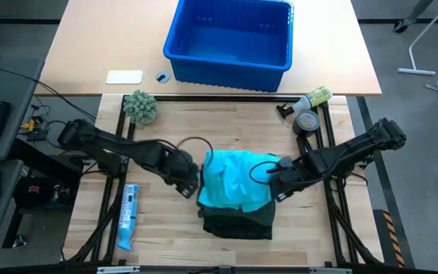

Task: Fold laundry
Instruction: Put the blue laundry bin on the top of the table

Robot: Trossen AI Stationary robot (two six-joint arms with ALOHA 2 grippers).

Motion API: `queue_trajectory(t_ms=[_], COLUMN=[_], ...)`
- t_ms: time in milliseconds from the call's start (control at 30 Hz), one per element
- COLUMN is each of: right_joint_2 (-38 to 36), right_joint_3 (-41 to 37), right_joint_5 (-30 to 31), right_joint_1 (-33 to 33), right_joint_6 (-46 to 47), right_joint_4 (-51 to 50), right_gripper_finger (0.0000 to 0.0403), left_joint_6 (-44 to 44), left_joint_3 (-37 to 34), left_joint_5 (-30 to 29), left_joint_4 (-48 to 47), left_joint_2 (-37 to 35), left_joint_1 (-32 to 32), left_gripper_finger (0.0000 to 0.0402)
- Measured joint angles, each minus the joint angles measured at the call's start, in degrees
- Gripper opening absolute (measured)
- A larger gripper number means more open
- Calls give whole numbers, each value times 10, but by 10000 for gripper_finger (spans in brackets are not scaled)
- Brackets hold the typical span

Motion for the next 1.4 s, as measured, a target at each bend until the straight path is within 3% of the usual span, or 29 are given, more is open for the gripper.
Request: queue_trajectory(t_ms=[100, 200, 300, 433, 533, 667, 867, 1033, 1200, 1400], right_joint_2=[-4, -17, -42, -72, -82, -82, -61, -36, -16, -5], right_joint_3=[37, 80, 105, 114, 114, 114, 114, 114, 114, 114], right_joint_5=[44, 132, 210, 276, 302, 287, 234, 170, 155, 146], right_joint_1=[0, -11, -48, -125, -198, -296, -408, -462, -474, -474], right_joint_6=[0, 11, -6, -58, -120, -206, -272, -239, -229, -219], right_joint_4=[-85, -153, -158, -141, -113, -33, 99, 149, 158, 158], right_gripper_finger=[138, 138, 138, 138, 138, 138, 138, 138, 138, 138], left_joint_6=[2, 36, 99, 206, 294, 393, 480, 544, 598, 601], left_joint_3=[0, 0, 0, 0, 3, 20, 88, 208, 343, 462], left_joint_5=[-69, -113, -131, -131, -102, -53, 54, 97, 80, 52], left_joint_4=[-20, -23, -24, -6, 28, 116, 245, 254, 258, 219], left_joint_2=[-42, -86, -120, -150, -153, -135, -25, 114, 240, 355], left_joint_1=[12, 56, 133, 287, 424, 607, 804, 851, 857, 861], left_gripper_finger=[168, 168, 168, 168, 168, 168, 168, 168, 168, 168])
